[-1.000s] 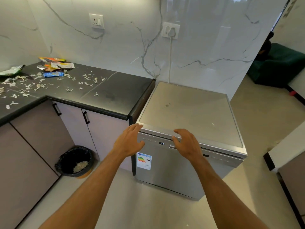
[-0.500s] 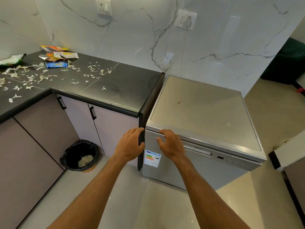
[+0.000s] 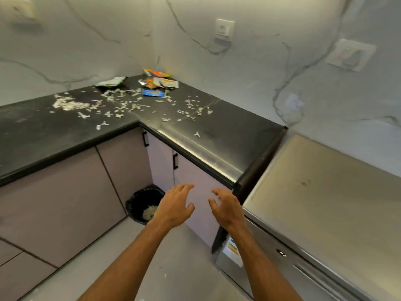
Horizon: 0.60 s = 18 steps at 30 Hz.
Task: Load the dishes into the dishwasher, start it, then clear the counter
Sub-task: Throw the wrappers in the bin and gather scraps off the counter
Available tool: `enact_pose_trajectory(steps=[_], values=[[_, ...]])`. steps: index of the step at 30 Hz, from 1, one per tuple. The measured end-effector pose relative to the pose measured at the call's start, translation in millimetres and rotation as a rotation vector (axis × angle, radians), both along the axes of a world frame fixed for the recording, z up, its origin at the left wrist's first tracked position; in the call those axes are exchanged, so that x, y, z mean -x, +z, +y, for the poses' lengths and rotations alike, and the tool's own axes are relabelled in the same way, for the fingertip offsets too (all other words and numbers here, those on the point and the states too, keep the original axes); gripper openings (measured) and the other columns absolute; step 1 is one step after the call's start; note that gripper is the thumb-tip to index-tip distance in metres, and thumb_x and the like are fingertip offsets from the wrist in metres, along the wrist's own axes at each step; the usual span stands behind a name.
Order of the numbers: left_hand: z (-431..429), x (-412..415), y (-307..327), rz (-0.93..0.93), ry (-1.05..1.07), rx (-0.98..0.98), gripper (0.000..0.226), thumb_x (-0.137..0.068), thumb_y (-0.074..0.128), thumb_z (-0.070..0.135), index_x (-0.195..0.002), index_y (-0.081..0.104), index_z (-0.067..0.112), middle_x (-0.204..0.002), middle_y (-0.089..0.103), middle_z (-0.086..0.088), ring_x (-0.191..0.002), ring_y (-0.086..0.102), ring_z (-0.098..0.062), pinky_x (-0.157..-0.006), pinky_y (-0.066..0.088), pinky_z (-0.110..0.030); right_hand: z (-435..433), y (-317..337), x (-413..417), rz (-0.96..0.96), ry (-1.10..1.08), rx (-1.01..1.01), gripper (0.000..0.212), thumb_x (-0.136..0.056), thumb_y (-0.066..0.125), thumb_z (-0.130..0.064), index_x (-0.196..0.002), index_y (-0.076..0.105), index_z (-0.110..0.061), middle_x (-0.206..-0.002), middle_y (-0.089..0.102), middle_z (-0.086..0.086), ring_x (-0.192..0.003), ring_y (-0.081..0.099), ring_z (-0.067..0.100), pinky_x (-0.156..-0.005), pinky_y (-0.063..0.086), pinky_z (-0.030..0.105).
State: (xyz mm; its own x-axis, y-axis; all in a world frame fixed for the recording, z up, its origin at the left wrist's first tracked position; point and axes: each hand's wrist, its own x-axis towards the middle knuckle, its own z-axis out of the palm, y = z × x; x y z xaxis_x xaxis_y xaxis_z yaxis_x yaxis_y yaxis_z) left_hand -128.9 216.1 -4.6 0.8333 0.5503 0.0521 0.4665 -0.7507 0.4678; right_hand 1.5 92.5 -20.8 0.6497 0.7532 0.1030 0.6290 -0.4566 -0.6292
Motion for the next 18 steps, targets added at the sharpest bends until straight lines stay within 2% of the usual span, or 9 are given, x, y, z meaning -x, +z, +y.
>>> enact_pose_trajectory(steps=[10,18], values=[[107,41,-7,0.001,0.285,0.008,0.055,-0.089,0.054,0.03,-0.142,0.04,0.022,-0.144,0.045,0.004,-0.134,0.038,-0.016,-0.112,0.032,-0.032,141,-10,9,0.012,0.258,0.034,0.04,-0.094,0.06,-0.027,-0.132,0.059,-0.011,-0.131,0.061,0.007,-0.115,0.06,0.02,-0.099,0.048,0.031],[230,66,-6,-0.01,0.331,-0.023,0.057,-0.09,0.055,0.03,-0.144,0.037,0.022,-0.146,0.042,0.004,-0.136,0.035,-0.015,-0.114,0.029,-0.031,279,-7,28,0.013,0.341,0.031,0.04,-0.095,0.059,-0.028,-0.132,0.058,-0.011,-0.132,0.06,0.006,-0.117,0.059,0.019,-0.098,0.047,0.029]])
